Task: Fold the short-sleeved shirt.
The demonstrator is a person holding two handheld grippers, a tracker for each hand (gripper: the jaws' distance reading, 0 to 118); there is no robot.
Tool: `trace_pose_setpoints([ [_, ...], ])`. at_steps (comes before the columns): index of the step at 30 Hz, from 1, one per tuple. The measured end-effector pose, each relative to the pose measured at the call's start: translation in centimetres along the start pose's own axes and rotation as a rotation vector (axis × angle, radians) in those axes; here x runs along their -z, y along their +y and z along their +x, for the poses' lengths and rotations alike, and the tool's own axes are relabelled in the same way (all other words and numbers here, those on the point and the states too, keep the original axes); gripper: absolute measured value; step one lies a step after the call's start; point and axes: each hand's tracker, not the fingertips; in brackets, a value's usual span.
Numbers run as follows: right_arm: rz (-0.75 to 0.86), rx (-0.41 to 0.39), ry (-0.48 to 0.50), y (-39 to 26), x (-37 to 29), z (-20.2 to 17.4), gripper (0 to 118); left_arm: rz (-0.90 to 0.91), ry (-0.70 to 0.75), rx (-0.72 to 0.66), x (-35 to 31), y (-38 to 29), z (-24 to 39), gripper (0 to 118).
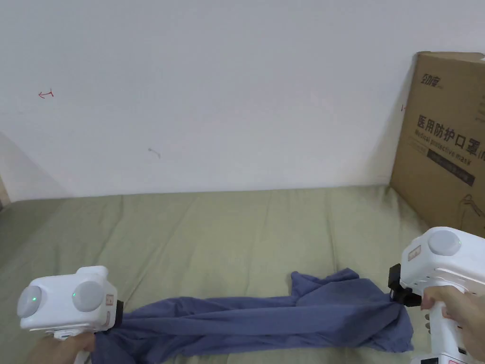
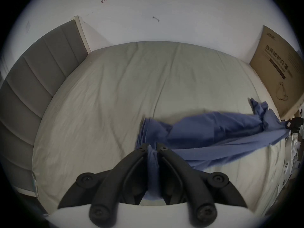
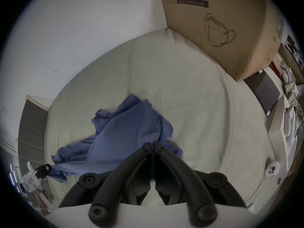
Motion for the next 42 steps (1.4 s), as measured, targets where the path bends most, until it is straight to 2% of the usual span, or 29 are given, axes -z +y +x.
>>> trace_pose_setpoints([
  [3, 0.042, 0.004, 0.058, -1.3, -2.2, 2.2, 1, 0.041, -0.057, -0.034, -3.1, -2.4, -1.6, 7],
  [6, 0.1, -0.05, 0.11, -5.6, -7.5, 3.5, 1, 0.087, -0.087, -0.024, -7.8, -5.9, -2.7, 7],
  [11, 0.101, -0.11, 0.107, -15.2, -14.5, 6.7, 1, 0.1, -0.106, 0.049, -15.5, -14.5, -4.1, 7],
  [14, 0.083, -0.07, 0.143, -21.4, -17.3, 9.2, 1, 0.106, -0.082, 0.077, -19.0, -20.1, -4.7, 7],
  [19, 0.014, -0.071, 0.099, -30.8, -18.8, 12.9, 1, 0.031, -0.091, 0.114, -21.5, -28.3, -5.8, 7],
  [20, -0.031, -0.05, 0.101, -32.4, -18.7, 13.8, 1, 0.017, -0.093, 0.123, -21.8, -29.8, -5.7, 7],
  [22, -0.054, 0.043, 0.117, -34.7, -18.5, 15.4, 1, 0.013, -0.085, 0.118, -22.1, -32.1, -5.8, 7],
  [23, -0.073, 0.058, 0.121, -35.7, -18.4, 16.0, 1, 0.013, -0.083, 0.119, -22.1, -33.1, -5.9, 7],
  [27, -0.059, 0.017, 0.1, -37.4, -18.5, 16.6, 1, 0.01, -0.084, 0.11, -22.1, -35.1, -6.0, 7],
  [28, -0.049, 0.014, 0.103, -37.5, -18.6, 16.5, 1, 0.022, -0.086, 0.107, -22.1, -35.3, -6.0, 10],
  [29, -0.029, 0.008, 0.109, -37.5, -18.9, 16.0, 2, 0.023, -0.079, 0.099, -22.0, -35.3, -6.1, 19],
  [30, -0.011, 0.002, 0.107, -37.5, -19.0, 15.7, 7, 0.016, -0.07, 0.079, -22.0, -35.3, -6.2, 38],
  [31, -0.004, -0.007, 0.103, -37.4, -19.2, 15.5, 33, 0.0, -0.061, 0.064, -22.2, -35.2, -6.3, 72],
  [32, 0.011, -0.031, 0.076, -37.3, -19.5, 15.1, 63, -0.002, -0.07, 0.044, -22.5, -35.4, -6.5, 88],
  [33, 0.033, -0.06, 0.048, -37.4, -19.8, 14.9, 85, 0.015, -0.098, 0.014, -23.1, -35.6, -6.9, 93],
  [36, 0.101, -0.174, 0.028, -38.0, -22.1, 13.8, 88, 0.056, -0.122, -0.051, -25.9, -36.3, -7.9, 91],
  [37, 0.117, -0.202, 0.023, -38.2, -22.7, 13.8, 86, 0.072, -0.14, -0.066, -26.6, -36.5, -8.2, 83],
  [38, 0.139, -0.213, 0.035, -38.7, -23.5, 13.5, 84, 0.091, -0.166, -0.084, -27.5, -37.0, -8.6, 67],
  [39, 0.165, -0.211, 0.058, -39.4, -24.1, 13.2, 74, 0.105, -0.182, -0.101, -28.1, -37.5, -8.8, 41],
  [40, 0.171, -0.199, 0.079, -40.0, -24.4, 13.0, 37, 0.103, -0.176, -0.101, -28.5, -38.1, -8.9, 3],
  [41, 0.16, -0.202, 0.088, -40.6, -24.7, 12.7, 4, 0.093, -0.17, -0.099, -28.6, -38.6, -8.8, 1],
  [42, 0.145, -0.206, 0.092, -41.2, -24.6, 12.3, 0, 0.076, -0.157, -0.1, -28.5, -39.1, -8.6, 0],
])
